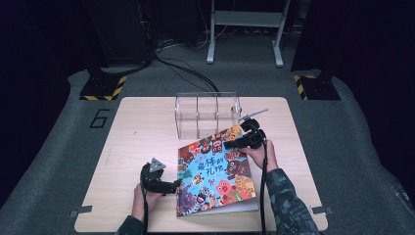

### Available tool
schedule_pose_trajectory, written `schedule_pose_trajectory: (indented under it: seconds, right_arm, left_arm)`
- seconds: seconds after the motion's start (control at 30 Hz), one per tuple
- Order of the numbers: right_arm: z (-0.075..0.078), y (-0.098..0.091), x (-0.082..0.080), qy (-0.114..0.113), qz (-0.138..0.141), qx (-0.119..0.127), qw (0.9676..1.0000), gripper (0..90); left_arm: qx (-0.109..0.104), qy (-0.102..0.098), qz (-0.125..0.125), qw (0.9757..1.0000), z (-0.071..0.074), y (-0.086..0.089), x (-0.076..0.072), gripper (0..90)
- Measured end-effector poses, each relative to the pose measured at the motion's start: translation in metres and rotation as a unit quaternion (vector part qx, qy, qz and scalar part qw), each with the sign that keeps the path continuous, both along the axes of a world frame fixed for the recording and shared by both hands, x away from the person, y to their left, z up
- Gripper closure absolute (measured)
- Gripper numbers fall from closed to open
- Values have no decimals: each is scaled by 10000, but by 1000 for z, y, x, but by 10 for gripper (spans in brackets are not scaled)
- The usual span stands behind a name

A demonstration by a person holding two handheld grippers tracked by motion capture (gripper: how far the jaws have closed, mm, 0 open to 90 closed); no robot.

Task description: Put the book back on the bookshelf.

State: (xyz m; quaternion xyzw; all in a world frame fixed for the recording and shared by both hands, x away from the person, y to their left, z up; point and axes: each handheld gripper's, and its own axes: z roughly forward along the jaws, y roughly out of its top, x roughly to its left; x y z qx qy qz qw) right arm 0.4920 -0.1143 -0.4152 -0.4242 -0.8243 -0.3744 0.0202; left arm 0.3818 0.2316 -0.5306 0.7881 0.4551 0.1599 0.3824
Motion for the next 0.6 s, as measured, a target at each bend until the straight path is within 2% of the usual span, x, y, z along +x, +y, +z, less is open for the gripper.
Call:
schedule_pose_trajectory:
  seconds: [0.13, 0.27, 0.43, 0.6]
  right_arm:
    - [-1, 2, 7, -5, -50, -83, 10000, 482]
    - [-1, 4, 12, 8, -63, -10, 10000, 492]
    - [0, 3, 12, 10, 19, 145, 9999, 548]
    - [1, 2, 11, -18, 19, 176, 9998, 571]
  left_arm:
    - [-7, 2, 0, 10000, 0, 0, 0, 4]
    - [-9, 1, -6, 10000, 0, 0, 0, 4]
    - [-5, -1, -10, 10000, 0, 0, 0, 5]
    - [-5, -2, -11, 10000, 0, 0, 0, 5]
